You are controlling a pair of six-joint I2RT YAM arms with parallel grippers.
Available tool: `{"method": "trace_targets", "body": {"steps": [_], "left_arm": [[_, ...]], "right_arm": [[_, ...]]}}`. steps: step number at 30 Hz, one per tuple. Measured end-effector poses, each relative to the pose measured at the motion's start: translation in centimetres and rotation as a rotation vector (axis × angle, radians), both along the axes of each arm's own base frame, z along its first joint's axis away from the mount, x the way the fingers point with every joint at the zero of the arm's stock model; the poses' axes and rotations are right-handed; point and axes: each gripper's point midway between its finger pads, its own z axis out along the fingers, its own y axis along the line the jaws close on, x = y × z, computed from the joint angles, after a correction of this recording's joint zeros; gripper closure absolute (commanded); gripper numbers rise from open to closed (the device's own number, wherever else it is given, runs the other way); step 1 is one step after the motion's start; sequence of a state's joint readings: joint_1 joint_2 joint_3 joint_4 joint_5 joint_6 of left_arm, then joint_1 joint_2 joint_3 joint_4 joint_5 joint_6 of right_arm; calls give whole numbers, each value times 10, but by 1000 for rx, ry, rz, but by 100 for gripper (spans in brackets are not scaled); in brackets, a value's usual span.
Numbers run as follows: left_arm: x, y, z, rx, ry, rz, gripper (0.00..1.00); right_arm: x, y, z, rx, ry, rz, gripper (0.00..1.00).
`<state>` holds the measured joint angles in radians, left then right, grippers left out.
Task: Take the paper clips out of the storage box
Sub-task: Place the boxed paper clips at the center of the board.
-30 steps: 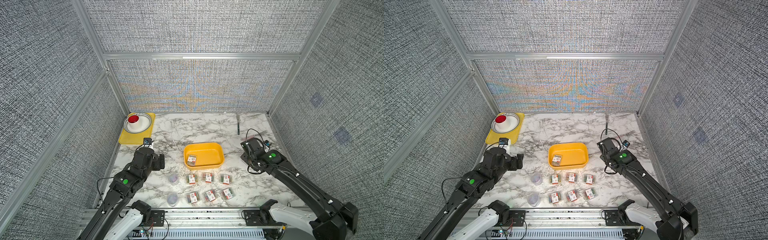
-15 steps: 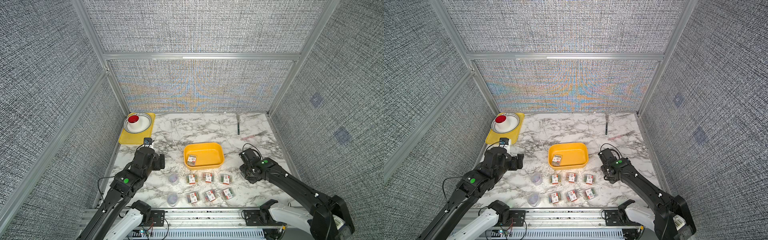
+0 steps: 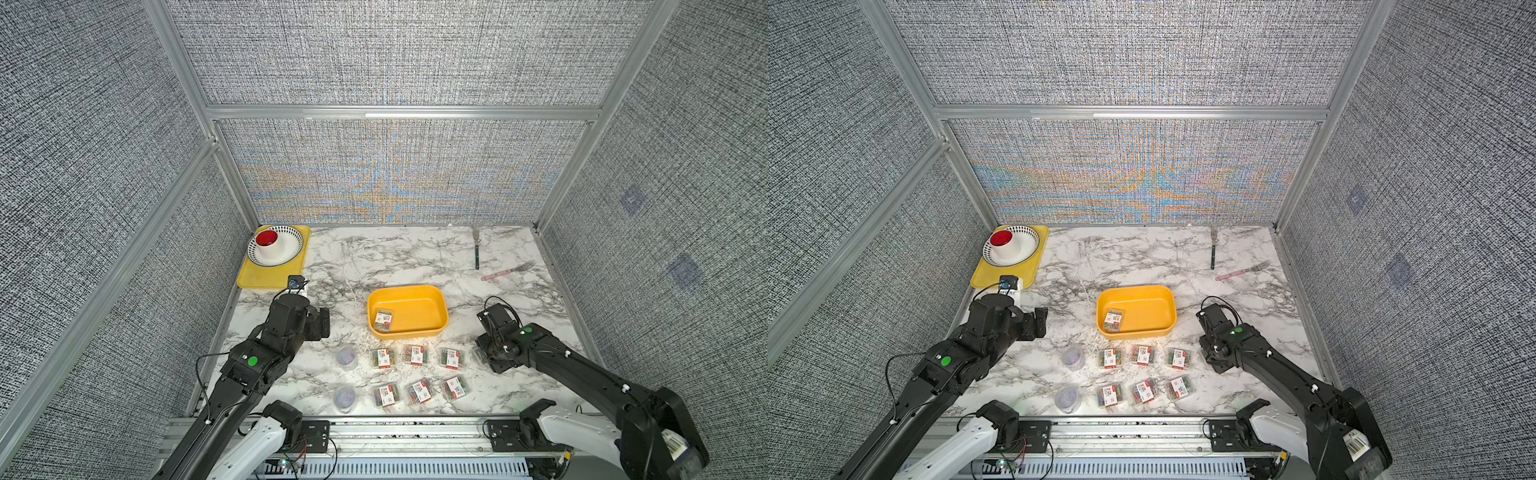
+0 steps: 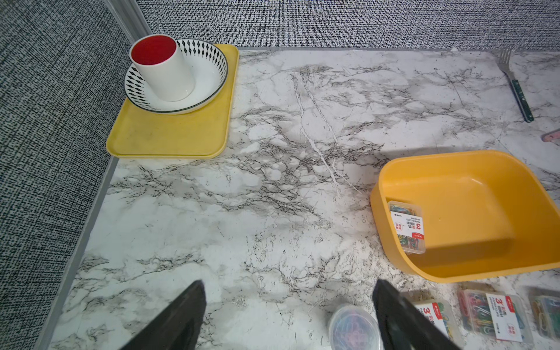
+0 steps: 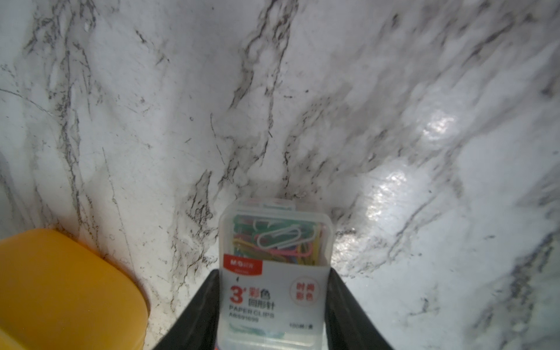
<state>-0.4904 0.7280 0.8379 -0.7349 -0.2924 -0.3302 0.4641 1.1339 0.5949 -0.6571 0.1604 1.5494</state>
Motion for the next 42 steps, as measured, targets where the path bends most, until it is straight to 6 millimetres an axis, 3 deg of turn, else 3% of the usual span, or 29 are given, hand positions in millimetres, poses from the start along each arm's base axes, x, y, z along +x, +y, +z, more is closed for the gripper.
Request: {"method": "trace_targets", "body": {"steps": [10,18,22,31,39,42], "left_arm": [[0,0,1,-2,-4,0,11],[-1,0,1,-3,-5,0,11],[-1,0,1,-3,-6,0,11],[0,0,0,-1,-2,0,11],[3,-1,-7,14,27,1,11],[6,-4,-14,14,59,4,13]], "right_arm": [[3,3,-3,11,2,-13,49],[2,2,-5,12,8,-24,26],[3,3,-4,14,5,-23,23],[17,9,37,49,-90,4,22],[18,-6,75,-31,-147,33,22],[28,-12,91,-103,-176,66,22]]}}
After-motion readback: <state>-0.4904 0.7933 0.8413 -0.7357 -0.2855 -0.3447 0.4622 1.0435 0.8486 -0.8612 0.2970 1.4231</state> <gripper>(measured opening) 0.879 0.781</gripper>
